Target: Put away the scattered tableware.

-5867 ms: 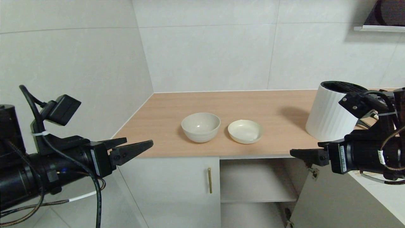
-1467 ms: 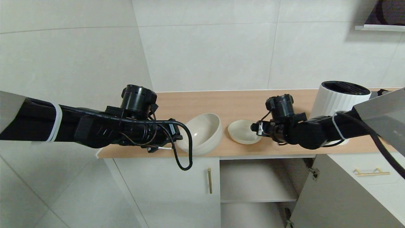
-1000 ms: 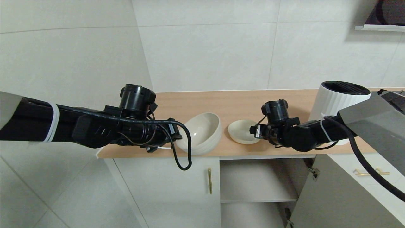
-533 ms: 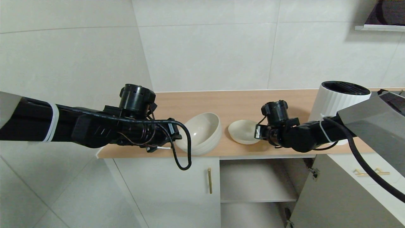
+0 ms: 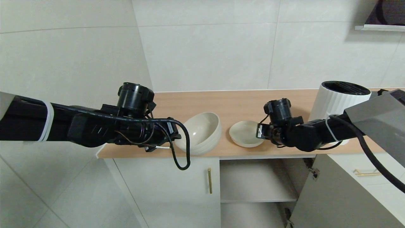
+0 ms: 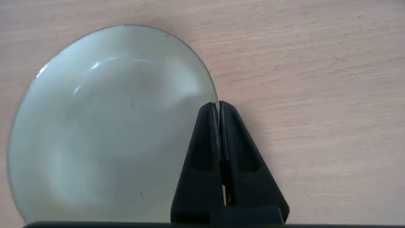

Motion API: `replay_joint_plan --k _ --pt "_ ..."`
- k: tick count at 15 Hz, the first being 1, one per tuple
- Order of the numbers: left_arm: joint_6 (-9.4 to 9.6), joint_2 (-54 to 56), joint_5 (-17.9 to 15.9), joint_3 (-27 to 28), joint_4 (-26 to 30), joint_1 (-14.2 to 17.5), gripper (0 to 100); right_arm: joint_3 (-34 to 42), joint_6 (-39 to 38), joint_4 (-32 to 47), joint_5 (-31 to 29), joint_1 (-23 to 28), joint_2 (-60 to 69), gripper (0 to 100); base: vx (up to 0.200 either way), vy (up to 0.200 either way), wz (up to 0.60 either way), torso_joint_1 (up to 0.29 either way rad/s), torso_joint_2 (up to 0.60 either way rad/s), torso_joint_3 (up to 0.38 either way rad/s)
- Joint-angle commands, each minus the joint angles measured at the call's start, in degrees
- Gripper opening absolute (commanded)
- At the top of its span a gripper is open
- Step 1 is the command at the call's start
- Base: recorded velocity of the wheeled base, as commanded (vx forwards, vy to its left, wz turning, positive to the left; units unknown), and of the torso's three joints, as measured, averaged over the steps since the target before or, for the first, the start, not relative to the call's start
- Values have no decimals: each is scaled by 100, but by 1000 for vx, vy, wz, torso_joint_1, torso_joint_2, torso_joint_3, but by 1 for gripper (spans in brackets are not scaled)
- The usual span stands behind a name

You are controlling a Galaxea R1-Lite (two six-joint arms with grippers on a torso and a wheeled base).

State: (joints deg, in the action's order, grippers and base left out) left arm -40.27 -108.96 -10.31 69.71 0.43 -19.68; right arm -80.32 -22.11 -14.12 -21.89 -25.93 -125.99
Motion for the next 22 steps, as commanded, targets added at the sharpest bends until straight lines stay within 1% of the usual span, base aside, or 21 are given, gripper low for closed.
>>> replay_joint_plan --k 1,2,3,4,5,6,8,9,13,16,22 --pt "186 331 -6 -229 133 -10 0 342 5 5 80 0 444 0 0 0 0 0 0 0" --pt "529 516 -67 -528 133 -10 0 500 5 5 212 0 655 0 0 0 0 0 0 0" --pt "783 718 -182 -730 133 -10 0 711 5 49 370 -9 910 0 0 0 0 0 0 0" --pt "906 903 -322 -889 133 -10 0 834 5 146 546 0 1129 0 0 0 0 0 0 0" --pt "950 999 -436 -968 142 -10 0 913 5 234 643 0 1279 0 0 0 0 0 0 0" --pt "1170 1175 -639 -1126 133 -19 0 1230 -12 454 766 0 1639 0 0 0 0 0 0 0" --pt "1363 1228 -683 -1179 142 -36 0 1572 -12 498 968 79 1920 0 0 0 0 0 0 0" --pt "1363 1228 -665 -1196 142 -98 0 1599 -12 515 1064 106 2017 0 0 0 0 0 0 0" --pt "1363 1202 -647 -1214 133 -98 0 1678 -3 717 1170 132 2219 0 0 0 0 0 0 0" --pt "1363 1149 -639 -1214 133 -98 0 1766 23 700 1179 211 2228 0 -200 0 0 7 2 1" --pt "1363 1140 -639 -1214 116 -98 0 1801 32 691 1170 237 2175 0 0 0 0 0 0 0"
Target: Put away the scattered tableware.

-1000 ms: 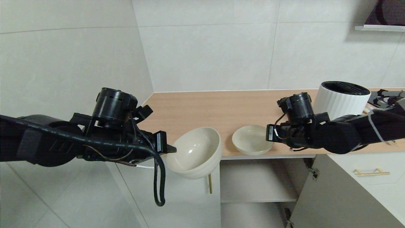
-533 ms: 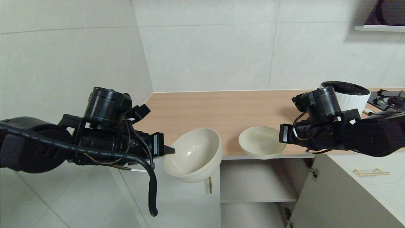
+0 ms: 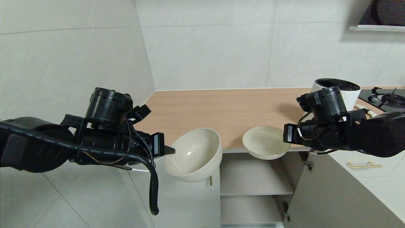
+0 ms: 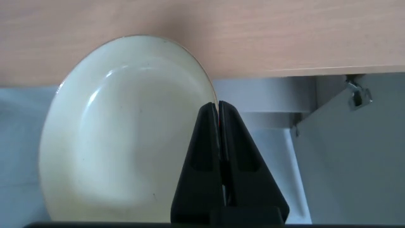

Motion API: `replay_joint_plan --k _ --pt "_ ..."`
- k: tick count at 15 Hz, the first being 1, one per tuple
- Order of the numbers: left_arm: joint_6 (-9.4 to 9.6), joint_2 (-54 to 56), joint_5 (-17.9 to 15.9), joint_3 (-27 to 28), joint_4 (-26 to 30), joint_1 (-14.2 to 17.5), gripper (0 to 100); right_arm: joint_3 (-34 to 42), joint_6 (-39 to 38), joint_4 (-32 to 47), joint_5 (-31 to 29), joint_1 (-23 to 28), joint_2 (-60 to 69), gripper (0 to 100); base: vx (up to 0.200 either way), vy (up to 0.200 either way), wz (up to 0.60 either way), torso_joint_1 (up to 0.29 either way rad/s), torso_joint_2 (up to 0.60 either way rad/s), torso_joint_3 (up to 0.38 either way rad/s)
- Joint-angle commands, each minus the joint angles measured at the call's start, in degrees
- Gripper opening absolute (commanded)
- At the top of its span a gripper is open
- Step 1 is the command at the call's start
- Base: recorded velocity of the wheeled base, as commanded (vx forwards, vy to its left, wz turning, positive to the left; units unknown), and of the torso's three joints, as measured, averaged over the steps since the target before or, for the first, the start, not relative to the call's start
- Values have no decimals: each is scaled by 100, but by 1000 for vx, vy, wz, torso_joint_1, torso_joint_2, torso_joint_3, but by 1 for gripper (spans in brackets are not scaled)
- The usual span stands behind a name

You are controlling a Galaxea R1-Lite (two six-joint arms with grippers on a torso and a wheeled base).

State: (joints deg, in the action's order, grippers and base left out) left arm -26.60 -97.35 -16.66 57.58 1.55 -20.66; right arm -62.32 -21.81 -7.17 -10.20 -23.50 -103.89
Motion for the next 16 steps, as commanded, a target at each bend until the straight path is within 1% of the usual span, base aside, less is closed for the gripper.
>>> replay_joint_plan --k 1,9,11,16 --pt "-3 -20 -3 -1 3 1 0 0 10 -4 1 -5 -44 0 0 0 0 0 0 0" --pt "-3 -64 -3 8 3 1 0 9 19 -4 1 -5 -97 0 0 0 0 0 0 0" --pt "-3 -91 -3 8 3 1 0 53 72 -4 10 -5 -88 0 0 0 0 -120 271 137" --pt "-3 -100 -3 8 12 1 0 246 326 -13 18 -111 -88 0 0 0 0 -199 467 259"
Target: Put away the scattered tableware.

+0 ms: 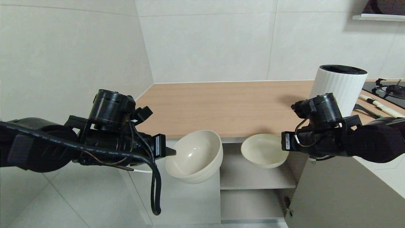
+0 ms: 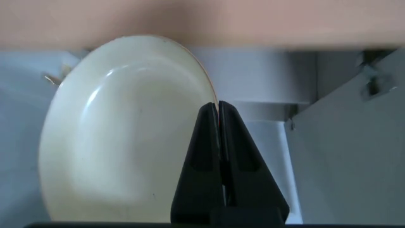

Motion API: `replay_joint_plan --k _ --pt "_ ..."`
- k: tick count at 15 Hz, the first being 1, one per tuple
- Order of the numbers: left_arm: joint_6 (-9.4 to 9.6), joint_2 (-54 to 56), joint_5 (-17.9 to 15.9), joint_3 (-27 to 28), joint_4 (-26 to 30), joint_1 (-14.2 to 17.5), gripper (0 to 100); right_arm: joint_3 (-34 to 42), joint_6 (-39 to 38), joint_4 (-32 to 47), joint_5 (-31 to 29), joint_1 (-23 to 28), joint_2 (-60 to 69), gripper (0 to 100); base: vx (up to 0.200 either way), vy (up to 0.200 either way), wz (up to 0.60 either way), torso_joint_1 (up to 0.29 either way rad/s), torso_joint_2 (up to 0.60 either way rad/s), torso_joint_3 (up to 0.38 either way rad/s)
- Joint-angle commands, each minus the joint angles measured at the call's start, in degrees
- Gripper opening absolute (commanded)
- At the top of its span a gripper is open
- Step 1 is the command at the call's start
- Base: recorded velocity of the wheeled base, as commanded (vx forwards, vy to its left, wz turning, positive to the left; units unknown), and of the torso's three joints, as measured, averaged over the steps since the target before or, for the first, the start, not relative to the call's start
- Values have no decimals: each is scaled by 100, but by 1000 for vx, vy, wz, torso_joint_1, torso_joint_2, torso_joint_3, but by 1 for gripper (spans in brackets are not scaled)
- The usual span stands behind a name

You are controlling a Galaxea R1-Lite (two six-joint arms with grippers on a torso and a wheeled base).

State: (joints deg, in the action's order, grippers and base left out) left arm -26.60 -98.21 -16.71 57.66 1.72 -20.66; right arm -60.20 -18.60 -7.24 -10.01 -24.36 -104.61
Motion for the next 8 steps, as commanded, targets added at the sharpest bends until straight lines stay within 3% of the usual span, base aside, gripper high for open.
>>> replay_joint_plan --k 1,8 --pt "-3 -14 1 -1 -5 1 0 43 6 -5 -1 -52 -16 0 0 0 0 -212 491 281" --pt "-3 -23 1 -1 -5 1 0 43 6 -5 -1 -78 -130 0 0 0 0 -189 475 286"
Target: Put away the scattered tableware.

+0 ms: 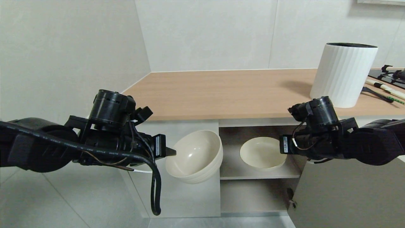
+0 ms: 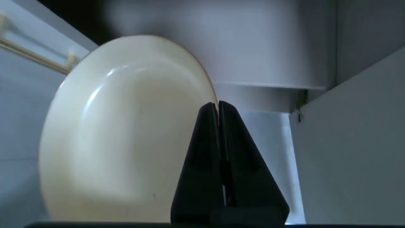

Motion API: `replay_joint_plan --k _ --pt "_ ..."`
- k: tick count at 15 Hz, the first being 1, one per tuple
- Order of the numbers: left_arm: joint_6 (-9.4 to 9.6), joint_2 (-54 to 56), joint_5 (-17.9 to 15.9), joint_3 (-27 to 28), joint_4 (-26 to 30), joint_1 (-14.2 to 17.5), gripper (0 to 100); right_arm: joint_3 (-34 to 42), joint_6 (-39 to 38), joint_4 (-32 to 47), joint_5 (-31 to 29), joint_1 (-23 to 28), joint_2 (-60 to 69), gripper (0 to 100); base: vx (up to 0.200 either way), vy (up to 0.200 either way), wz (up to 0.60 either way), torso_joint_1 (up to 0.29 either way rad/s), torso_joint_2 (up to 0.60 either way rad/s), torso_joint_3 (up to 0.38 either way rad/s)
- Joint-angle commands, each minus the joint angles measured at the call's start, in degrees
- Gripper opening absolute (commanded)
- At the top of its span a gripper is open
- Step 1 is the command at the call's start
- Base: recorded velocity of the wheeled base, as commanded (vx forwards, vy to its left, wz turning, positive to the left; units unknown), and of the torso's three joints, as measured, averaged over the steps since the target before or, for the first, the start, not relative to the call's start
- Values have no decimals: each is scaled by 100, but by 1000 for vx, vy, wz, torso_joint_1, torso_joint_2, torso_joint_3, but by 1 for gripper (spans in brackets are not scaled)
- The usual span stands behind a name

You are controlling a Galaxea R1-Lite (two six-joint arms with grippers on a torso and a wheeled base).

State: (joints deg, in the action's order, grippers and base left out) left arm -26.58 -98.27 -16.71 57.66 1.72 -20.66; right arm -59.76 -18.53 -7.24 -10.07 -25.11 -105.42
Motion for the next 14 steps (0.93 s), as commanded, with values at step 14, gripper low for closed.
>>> replay_joint_plan --k 14 --pt "-6 -87 1 8 -5 1 0 -71 -2 -41 -30 -2 -374 0 0 0 0 -85 277 185"
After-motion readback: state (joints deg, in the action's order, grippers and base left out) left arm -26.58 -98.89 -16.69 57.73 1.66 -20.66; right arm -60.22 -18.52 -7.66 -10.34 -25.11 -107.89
